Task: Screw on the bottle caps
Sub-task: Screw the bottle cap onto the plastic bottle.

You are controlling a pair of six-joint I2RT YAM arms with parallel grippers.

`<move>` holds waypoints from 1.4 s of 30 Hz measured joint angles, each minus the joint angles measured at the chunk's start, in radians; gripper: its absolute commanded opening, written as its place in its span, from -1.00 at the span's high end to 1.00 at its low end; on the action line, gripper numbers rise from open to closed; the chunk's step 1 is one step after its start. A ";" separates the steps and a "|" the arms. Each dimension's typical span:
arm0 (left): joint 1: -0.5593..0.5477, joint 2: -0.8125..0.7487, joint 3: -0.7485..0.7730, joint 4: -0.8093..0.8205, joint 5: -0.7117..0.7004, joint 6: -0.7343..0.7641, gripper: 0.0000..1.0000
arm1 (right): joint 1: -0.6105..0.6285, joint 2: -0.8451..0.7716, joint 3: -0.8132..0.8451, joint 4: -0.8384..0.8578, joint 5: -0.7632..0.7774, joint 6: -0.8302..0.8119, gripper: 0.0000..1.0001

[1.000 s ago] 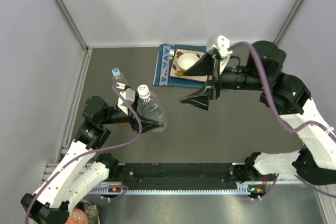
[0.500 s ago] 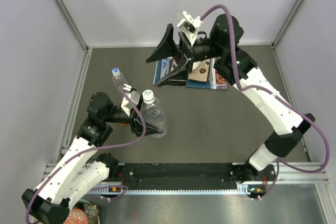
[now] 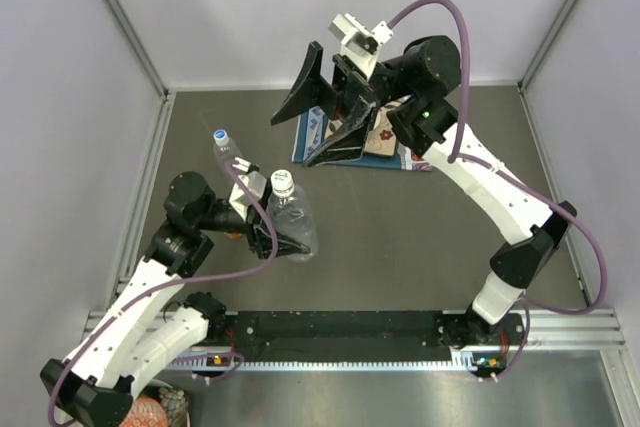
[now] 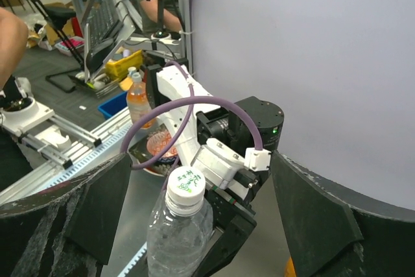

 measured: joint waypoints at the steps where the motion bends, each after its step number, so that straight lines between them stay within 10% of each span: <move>1: 0.000 0.004 0.003 0.000 0.000 0.000 0.88 | 0.000 0.000 -0.004 0.014 -0.002 0.007 -0.71; 42: 0.000 0.070 0.146 -0.272 -0.081 0.281 0.92 | 0.058 0.013 -0.141 0.060 0.008 0.086 -0.35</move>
